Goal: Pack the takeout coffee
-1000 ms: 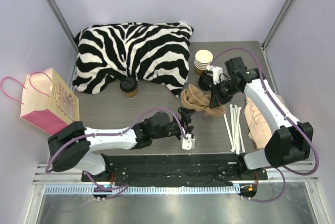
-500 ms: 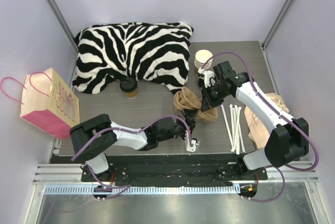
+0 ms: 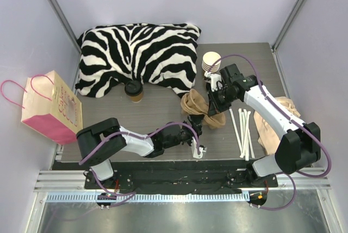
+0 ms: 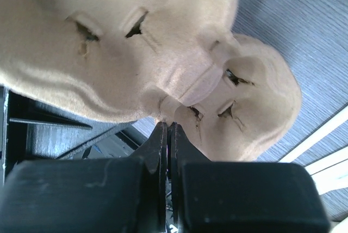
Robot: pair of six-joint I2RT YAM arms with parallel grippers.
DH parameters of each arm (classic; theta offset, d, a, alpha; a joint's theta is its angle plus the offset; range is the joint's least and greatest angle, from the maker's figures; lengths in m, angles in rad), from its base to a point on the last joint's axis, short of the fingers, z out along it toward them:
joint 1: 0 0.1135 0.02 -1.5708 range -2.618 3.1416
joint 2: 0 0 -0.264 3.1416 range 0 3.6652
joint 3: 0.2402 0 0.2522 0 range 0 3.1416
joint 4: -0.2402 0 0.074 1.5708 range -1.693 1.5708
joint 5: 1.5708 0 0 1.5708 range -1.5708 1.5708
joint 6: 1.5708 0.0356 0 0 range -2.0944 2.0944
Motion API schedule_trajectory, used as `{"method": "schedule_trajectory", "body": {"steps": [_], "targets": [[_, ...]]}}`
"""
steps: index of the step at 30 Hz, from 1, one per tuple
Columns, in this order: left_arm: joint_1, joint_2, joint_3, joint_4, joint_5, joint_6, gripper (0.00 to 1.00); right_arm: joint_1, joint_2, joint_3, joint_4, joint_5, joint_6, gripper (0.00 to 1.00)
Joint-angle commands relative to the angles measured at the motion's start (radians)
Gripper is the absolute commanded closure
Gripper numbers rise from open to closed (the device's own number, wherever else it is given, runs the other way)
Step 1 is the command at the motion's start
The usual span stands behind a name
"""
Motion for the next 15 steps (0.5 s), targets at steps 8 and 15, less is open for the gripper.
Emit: {"method": "schedule_trajectory", "body": {"steps": [8, 15], "targets": [[0.004, -0.001, 0.031, 0.091, 0.036, 0.027, 0.34, 0.027, 0.011, 0.054, -0.005, -0.025, 0.024, 0.99], [0.006, 0.060, 0.040, 0.094, 0.012, 0.067, 0.44, 0.033, 0.002, 0.062, -0.021, -0.045, 0.024, 0.99]]}}
